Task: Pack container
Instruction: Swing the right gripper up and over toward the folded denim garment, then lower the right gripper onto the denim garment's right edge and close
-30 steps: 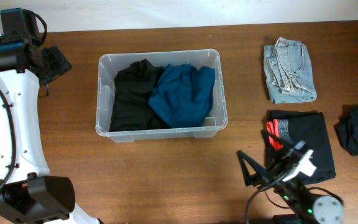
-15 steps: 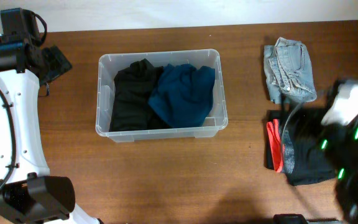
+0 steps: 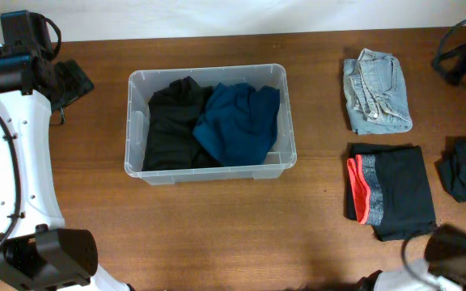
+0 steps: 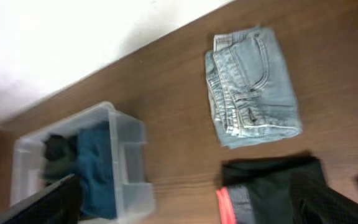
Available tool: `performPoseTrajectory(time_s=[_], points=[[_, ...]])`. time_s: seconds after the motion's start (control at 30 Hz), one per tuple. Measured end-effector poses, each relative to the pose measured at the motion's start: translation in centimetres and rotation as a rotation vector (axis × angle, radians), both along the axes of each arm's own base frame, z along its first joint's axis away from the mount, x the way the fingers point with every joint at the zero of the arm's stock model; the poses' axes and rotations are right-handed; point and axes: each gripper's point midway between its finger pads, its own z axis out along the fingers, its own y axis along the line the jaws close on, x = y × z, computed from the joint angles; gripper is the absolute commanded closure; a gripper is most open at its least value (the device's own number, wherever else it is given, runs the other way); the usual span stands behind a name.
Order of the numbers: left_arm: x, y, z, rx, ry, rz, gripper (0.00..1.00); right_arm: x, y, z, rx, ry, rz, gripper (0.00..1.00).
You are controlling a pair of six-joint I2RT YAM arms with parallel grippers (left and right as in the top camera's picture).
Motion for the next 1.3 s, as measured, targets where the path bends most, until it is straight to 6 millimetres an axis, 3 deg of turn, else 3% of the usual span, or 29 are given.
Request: performPoseTrajectory(time_s=[0.17, 0.4, 0.57, 0.73, 1.0, 1.3], points=[[0.0, 0.0, 0.0, 0.000, 0.000, 0.000, 0.01, 1.4, -3.2, -3.7, 0.112, 0.044, -0.021, 0.02], [0.0, 0.0, 0.0, 0.000, 0.000, 0.000, 0.01, 4.7, -5.6, -9.1, 0.061, 0.021, 0.113, 0.02], [0.0, 0.0, 0.0, 0.000, 0.000, 0.000, 0.01, 7.5, -8.1, -14.4, 0.078, 0.033, 0.112, 0.02], [0.0, 0.0, 0.0, 0.000, 0.000, 0.000, 0.01, 8.3, -9.9, -19.3, 0.132, 0.083, 0.078, 0.02], [0.0, 0.0, 0.0, 0.000, 0.000, 0.000, 0.00, 9.1, -10.3, -21.8, 0.147, 0.093, 0.081, 0.02], [0.0, 0.0, 0.0, 0.000, 0.000, 0.000, 0.01, 10.2, -8.7, -24.8, 0.201, 0.136, 0.098, 0.02]])
